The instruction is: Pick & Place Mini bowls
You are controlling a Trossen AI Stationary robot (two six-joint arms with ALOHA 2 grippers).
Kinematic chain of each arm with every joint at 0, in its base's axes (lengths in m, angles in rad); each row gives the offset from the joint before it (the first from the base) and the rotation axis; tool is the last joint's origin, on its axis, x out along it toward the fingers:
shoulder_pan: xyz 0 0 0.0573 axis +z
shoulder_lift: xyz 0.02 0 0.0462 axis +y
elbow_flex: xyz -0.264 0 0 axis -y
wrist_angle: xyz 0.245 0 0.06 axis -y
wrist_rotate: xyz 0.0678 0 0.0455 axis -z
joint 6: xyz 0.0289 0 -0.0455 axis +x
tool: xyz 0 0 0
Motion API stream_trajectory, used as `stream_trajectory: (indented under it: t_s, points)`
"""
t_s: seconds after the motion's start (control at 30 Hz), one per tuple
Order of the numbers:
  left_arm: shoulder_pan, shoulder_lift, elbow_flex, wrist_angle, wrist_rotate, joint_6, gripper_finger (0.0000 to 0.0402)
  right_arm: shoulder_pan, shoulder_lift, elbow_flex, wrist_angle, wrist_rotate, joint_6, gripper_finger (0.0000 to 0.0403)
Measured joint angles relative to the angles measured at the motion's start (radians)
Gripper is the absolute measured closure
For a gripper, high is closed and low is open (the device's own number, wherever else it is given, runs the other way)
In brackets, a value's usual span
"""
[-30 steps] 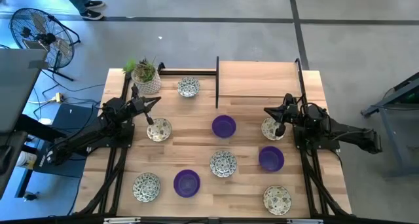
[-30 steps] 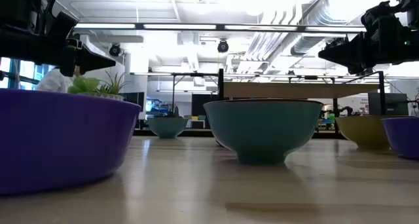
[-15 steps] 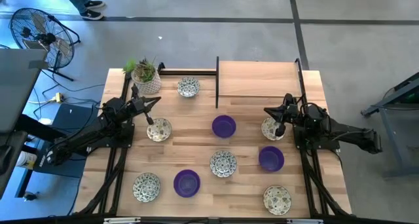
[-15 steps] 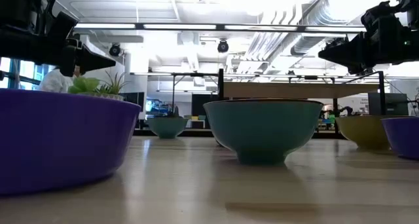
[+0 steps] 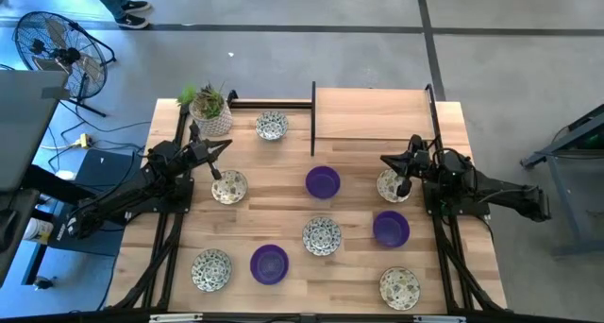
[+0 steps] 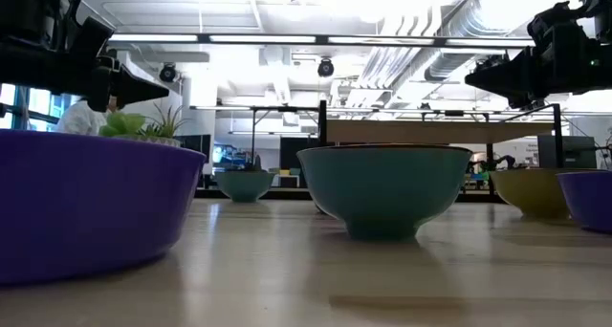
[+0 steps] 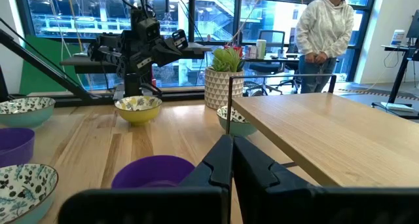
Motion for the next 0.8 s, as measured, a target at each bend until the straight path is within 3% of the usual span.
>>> stream_trajectory:
  t_s: [0.53, 0.8]
  points:
    - [0.000, 0.000, 0.000, 0.000, 0.000, 0.000, 0.0400, 0.000, 0.000, 0.000, 0.035, 0.001, 0.001, 0.0402]
    - [0.000, 0.000, 0.000, 0.000, 0.000, 0.000, 0.0400, 0.000, 0.000, 0.000, 0.133, 0.010, 0.257, 0.0402]
